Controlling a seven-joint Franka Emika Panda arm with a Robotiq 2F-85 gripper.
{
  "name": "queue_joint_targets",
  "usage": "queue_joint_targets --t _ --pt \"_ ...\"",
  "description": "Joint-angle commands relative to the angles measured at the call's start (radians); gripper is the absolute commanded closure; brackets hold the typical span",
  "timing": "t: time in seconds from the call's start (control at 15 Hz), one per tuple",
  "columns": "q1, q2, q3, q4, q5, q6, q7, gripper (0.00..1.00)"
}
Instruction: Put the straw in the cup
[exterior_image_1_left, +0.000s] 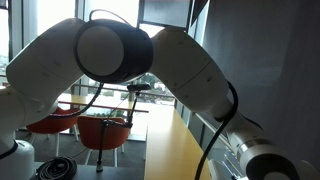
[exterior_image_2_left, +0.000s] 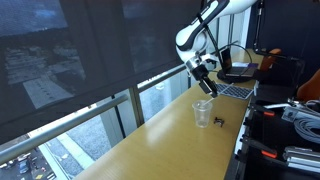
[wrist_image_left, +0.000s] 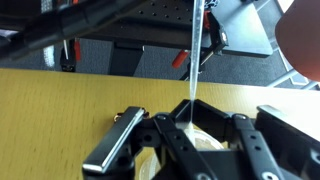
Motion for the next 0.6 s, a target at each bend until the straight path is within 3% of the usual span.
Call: queue_joint_targets --t 0.0,0.13,0.53 --pt "-0.008 0.034 0.006 0.073 -0.004 -0.063 0.015 0.97" --pt "-0.008 0.044 0.007 0.095 -0.004 -0.073 0.016 0.64" --pt "-0.006 0.054 0.008 0.154 -0.004 -0.091 0.016 0.21"
